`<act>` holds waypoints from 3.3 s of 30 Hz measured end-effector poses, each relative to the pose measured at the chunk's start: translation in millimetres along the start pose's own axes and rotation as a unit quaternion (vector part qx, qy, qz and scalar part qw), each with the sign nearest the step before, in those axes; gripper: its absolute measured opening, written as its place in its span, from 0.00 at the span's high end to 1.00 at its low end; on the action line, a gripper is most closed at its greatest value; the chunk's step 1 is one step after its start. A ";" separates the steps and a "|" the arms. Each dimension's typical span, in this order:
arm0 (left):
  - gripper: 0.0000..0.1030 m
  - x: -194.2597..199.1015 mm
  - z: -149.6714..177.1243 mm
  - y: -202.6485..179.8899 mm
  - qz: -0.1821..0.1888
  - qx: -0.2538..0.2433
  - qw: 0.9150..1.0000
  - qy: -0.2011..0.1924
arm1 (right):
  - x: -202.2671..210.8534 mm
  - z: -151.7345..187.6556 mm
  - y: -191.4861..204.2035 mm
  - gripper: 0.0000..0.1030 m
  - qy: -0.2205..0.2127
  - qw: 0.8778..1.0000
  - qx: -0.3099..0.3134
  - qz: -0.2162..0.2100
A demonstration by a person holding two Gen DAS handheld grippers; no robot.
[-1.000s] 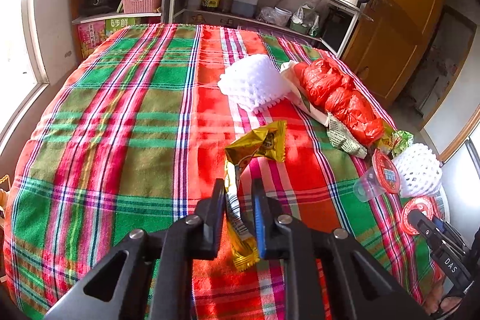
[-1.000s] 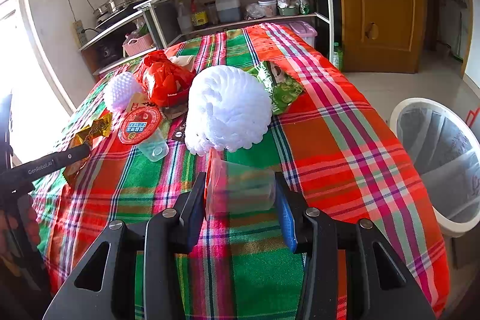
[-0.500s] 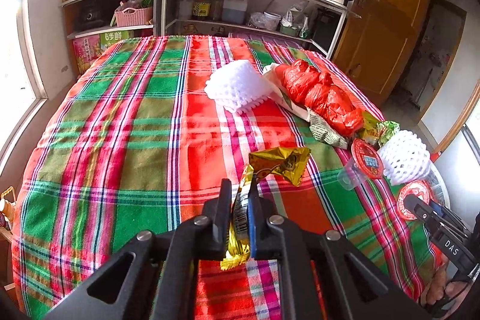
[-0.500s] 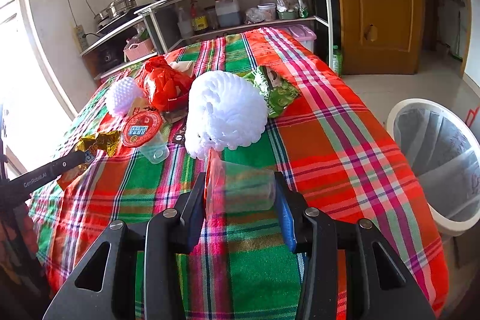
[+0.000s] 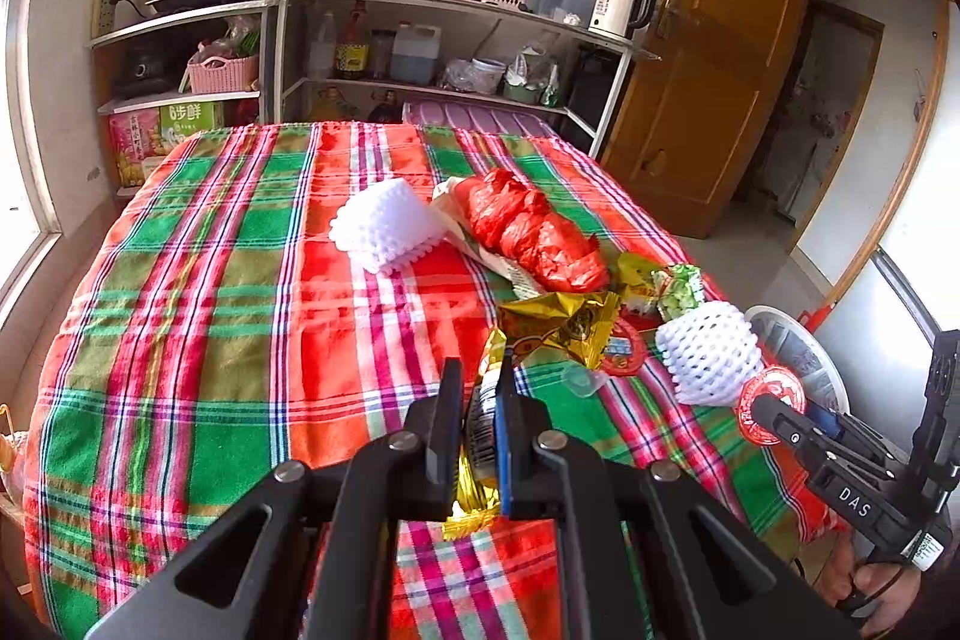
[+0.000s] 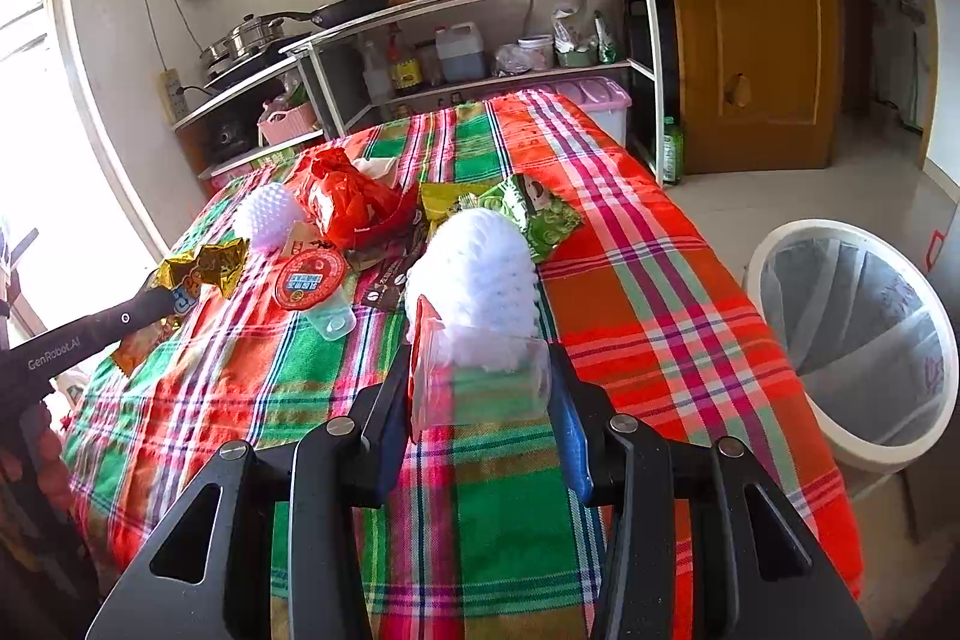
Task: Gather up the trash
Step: 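Carry the wrapper and cup with both tools over the white bin, then open the left tool over the bin while the right tool releases the cup, then grasp the white foam fruit net on the table with the right tool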
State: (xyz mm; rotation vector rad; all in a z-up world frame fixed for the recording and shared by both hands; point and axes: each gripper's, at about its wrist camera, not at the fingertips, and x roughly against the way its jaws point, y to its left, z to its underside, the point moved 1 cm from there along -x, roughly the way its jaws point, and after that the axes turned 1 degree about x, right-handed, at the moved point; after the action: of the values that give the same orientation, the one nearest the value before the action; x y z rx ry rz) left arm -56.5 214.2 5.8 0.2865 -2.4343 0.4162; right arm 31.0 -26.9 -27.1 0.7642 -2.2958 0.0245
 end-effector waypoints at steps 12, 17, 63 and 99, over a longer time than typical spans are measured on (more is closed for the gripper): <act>0.91 -17.8 -19.0 -70.4 0.081 -0.055 0.995 0.003 | 33.6 -13.9 -33.4 0.58 -0.036 0.998 -0.024 0.038; 0.91 -32.2 -23.9 -109.3 0.113 -0.084 0.990 0.010 | 48.0 -18.1 -62.2 0.58 -0.050 0.995 -0.049 0.068; 0.40 -152.7 0.3 -320.1 0.184 -0.200 0.954 0.131 | 40.4 5.7 -261.7 0.43 0.025 0.960 -0.151 0.235; 0.13 -41.9 -22.8 -103.6 0.036 -0.065 0.997 -0.001 | 27.0 -28.2 -89.4 0.39 -0.030 0.997 -0.039 0.062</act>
State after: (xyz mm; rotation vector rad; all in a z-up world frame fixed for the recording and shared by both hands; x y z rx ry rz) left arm 20.1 130.8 19.5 0.1440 -2.4672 0.2863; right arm 80.5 -108.3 -6.0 0.5897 -2.3837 -0.0332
